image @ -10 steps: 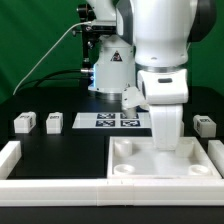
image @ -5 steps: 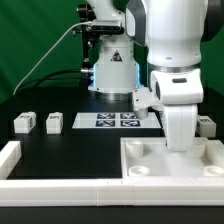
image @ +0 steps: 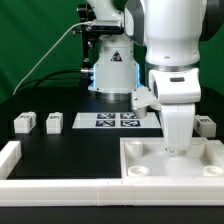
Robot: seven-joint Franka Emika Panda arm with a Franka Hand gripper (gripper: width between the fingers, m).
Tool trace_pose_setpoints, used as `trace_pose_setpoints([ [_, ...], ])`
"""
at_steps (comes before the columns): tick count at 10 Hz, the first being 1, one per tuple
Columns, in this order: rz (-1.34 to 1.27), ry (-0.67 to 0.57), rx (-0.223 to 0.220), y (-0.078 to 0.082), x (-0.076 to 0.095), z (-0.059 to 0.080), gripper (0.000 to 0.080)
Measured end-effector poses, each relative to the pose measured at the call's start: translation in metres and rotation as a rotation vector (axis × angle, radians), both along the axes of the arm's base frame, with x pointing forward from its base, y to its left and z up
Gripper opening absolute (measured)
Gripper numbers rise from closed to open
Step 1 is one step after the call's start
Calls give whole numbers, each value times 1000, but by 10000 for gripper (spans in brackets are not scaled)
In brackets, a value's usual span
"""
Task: Assemble one leg
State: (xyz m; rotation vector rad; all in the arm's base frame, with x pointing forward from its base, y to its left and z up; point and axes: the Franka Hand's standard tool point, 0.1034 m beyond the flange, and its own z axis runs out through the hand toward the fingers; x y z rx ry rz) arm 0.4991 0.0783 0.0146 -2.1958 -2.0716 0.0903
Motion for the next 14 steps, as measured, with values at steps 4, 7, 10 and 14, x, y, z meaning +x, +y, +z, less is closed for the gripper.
trace_pose_setpoints([
  [4,-66,-11,-9,0,0,8,645],
  [7,-109,-25,-16,0,-4,16,649],
  [10,-110,-22,-16,-1,-5,15,649],
  [14,-328,-13,-37,1,-5,16,649],
])
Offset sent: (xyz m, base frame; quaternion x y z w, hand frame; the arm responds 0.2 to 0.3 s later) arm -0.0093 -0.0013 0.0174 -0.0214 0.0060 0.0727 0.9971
